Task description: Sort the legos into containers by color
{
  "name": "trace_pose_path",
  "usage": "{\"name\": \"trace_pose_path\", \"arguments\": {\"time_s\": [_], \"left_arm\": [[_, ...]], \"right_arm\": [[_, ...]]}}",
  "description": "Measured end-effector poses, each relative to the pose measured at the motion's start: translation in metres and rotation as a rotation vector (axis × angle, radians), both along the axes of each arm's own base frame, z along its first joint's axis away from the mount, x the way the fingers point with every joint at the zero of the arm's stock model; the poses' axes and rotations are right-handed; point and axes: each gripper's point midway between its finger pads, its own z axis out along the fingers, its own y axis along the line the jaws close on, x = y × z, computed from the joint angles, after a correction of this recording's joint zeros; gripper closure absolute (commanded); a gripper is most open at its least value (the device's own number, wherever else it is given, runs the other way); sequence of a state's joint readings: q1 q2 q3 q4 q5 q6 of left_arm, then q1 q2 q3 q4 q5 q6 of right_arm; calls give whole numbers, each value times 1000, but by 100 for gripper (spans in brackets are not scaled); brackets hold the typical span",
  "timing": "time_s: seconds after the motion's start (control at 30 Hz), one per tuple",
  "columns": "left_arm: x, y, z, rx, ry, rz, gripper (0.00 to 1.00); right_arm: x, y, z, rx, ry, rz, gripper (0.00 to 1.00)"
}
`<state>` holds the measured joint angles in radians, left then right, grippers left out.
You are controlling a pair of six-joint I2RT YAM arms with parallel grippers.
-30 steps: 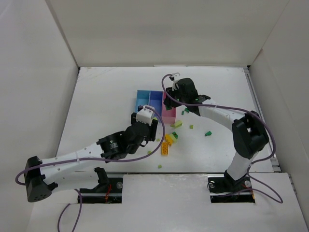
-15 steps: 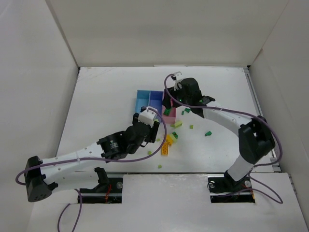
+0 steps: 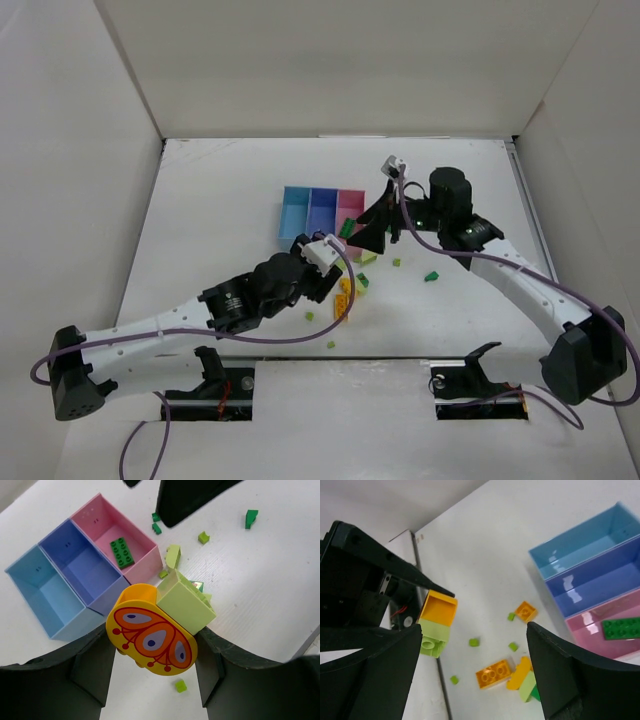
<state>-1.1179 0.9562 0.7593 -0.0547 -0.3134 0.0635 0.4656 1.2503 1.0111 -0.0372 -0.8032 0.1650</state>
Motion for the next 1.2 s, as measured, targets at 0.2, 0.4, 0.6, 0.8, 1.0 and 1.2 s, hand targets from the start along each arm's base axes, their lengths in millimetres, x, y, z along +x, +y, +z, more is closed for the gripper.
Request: {"name": "trace_pose_path", "arguments": {"time_s": [0.2,0.4,0.6,0.8,1.0,1.2], "left_arm": [[0,-6,2,29,-42,-56,90],[7,-12,-11,88,-31,-40,92],[20,-19,-10,107,-26,13,95],[20,-18,-8,97,-23,27,95],[18,-13,6,55,-36,30,95],[18,-11,5,62,-36,37,95]], "right_arm": [[-17,3,-12,-2,112,50,10],[-26,7,-14,3,188,56,13],[-27,10,-23,-10,255,46,18],[-24,6,-37,-50,301,-4,21],[-23,8,-39,-56,314,-11,25],[-26,18,-39,-61,324,16,35]]}}
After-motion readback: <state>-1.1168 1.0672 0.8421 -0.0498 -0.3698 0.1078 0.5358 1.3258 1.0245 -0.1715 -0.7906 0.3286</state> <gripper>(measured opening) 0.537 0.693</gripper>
